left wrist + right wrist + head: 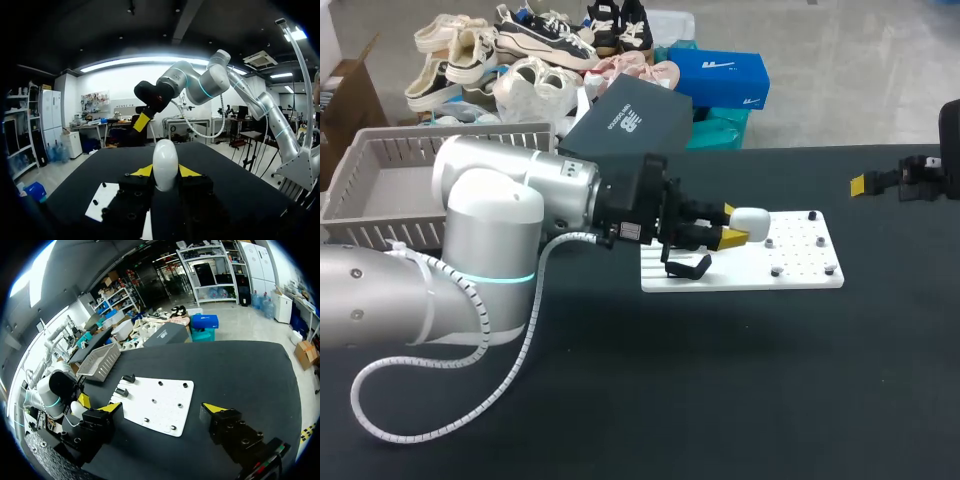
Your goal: Pick up each earbud case from the left stands, insert the matching earbuds, close the lid, and place the case in the box.
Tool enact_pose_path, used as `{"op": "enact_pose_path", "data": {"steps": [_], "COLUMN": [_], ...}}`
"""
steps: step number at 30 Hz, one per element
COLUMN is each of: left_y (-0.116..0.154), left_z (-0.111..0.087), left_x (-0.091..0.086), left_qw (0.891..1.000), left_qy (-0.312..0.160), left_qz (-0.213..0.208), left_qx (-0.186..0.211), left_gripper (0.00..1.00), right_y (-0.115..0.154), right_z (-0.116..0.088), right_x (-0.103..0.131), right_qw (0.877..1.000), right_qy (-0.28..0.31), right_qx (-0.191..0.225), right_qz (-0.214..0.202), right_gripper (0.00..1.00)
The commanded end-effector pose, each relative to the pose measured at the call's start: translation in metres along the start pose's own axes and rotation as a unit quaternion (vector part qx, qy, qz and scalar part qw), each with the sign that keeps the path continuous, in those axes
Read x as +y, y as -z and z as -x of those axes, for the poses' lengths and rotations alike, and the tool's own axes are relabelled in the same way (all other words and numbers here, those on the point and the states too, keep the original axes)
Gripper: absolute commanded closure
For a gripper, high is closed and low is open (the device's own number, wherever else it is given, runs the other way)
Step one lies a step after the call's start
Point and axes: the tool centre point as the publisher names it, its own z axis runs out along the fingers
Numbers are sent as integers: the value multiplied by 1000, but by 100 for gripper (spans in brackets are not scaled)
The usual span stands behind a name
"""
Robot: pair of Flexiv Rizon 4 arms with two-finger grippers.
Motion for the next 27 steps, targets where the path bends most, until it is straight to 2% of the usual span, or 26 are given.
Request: {"op": "enact_pose_path", "data": {"steps": [1,11,14,20,27], "left_y": [0,-1,0,1,2], "left_z": [-2,-3,-4,-6,-9], "left_x": [-5,-6,-5,-3,-1], "left_qw": [1000,1000,1000,1000,1000], "left_qy": [6,6,5,8,10], "left_qz": [15,12,13,13,14], "left_qx": [-2,0,0,-4,-5], "left_gripper": [100,100,100,100,100], "right_y": [0,1,6,24,37], "right_z": [0,-1,-6,-15,-38], "right_x": [-2,-1,5,23,53], "right_qw": [1000,1000,1000,997,994], "right_qy": [1,3,24,65,112], "right_qx": [1,1,-5,-18,-12], "right_qz": [3,1,-18,-21,-8], "right_gripper": [0,0,0,0,0]}}
